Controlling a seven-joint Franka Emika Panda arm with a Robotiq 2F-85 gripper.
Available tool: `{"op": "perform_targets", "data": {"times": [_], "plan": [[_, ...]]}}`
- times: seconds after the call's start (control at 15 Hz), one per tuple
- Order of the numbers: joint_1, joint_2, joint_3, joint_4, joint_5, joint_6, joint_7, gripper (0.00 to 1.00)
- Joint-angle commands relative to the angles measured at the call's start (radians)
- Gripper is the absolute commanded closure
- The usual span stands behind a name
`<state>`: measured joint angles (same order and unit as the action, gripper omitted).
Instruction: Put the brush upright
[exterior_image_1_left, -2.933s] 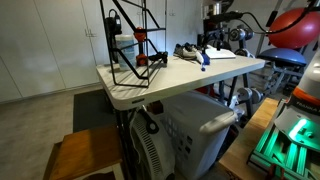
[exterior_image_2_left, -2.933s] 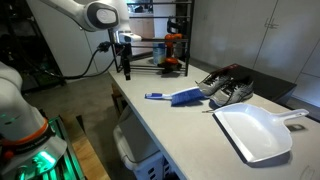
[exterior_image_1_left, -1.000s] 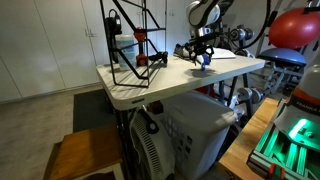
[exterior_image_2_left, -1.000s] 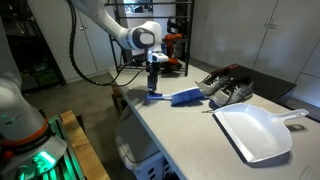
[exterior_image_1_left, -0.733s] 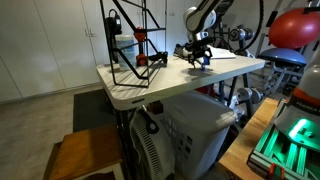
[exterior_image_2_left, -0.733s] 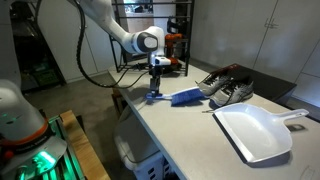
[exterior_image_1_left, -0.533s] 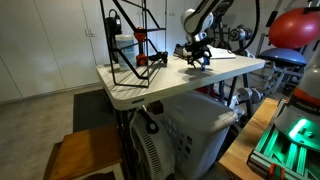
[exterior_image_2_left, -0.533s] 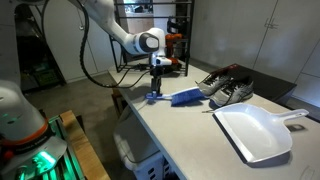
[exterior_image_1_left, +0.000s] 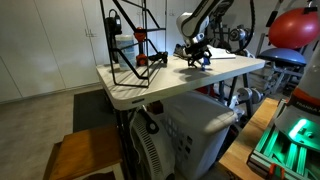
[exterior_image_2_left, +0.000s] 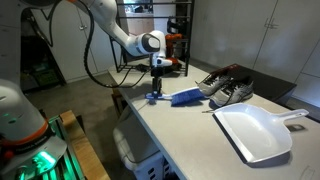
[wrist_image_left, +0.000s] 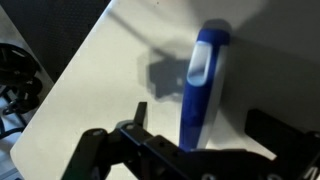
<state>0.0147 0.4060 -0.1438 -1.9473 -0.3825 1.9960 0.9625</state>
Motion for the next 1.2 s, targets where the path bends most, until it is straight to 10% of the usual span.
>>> {"op": "perform_targets", "data": {"times": [0.0,0.8,1.13], "plan": [[0.013,0.033,-0.013,0.022,-0.022,-0.001,0.005,0.00],[0.038,-0.004,-0.012,0.007,-0.053,0.007,0.028,0.91],[0.026,-0.096,-0.008,-0.066,-0.041,0.081,0.037,0.91]]}}
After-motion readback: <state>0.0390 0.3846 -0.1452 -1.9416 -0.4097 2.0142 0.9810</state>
